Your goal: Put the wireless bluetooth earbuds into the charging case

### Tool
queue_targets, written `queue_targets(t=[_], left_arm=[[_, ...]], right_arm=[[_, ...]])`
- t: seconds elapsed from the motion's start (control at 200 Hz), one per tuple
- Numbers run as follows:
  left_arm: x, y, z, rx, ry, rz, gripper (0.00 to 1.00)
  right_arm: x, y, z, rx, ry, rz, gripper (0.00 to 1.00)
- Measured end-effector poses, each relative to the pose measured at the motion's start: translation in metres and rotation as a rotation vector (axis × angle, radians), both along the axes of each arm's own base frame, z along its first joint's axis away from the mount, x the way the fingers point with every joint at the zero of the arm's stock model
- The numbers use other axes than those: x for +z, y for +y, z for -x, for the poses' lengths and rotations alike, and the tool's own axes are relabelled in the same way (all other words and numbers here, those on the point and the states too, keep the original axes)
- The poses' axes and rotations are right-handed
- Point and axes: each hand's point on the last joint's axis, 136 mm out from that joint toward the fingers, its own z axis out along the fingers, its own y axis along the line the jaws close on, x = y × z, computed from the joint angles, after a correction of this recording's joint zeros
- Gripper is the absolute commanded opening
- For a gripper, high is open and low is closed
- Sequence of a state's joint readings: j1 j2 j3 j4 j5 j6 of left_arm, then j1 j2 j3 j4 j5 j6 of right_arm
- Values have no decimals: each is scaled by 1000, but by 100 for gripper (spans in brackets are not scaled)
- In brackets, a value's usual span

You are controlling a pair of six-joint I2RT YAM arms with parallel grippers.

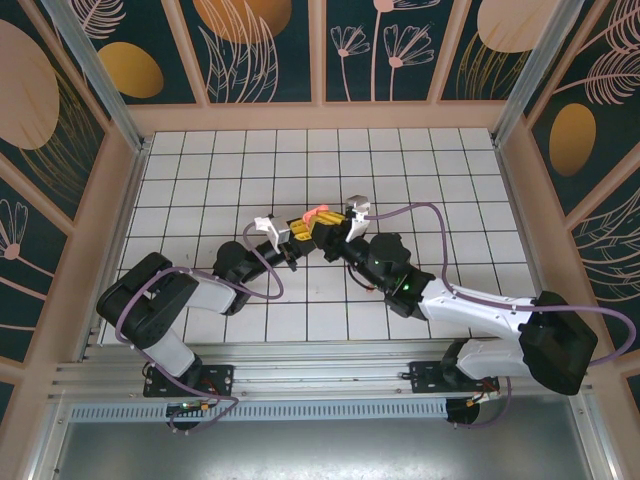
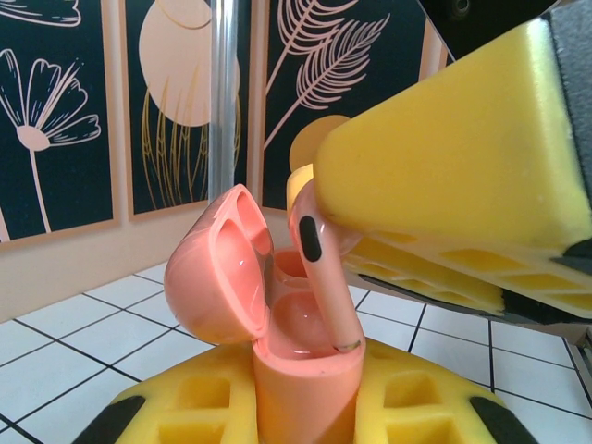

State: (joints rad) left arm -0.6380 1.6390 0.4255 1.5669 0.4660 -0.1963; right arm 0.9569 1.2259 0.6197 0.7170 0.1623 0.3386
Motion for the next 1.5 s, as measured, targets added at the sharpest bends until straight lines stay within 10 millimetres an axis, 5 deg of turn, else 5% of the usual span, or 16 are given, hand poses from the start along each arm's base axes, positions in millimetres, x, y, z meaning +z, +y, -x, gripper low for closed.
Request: queue_targets(t=[0.921, 1.496], left_arm=[[7, 2, -4, 23, -5, -16, 6], [6, -3, 7, -25, -35, -85, 7]], right_arm=[[3, 1, -7, -30, -39, 60, 24], [-3, -4, 8, 75, -39, 160, 28]])
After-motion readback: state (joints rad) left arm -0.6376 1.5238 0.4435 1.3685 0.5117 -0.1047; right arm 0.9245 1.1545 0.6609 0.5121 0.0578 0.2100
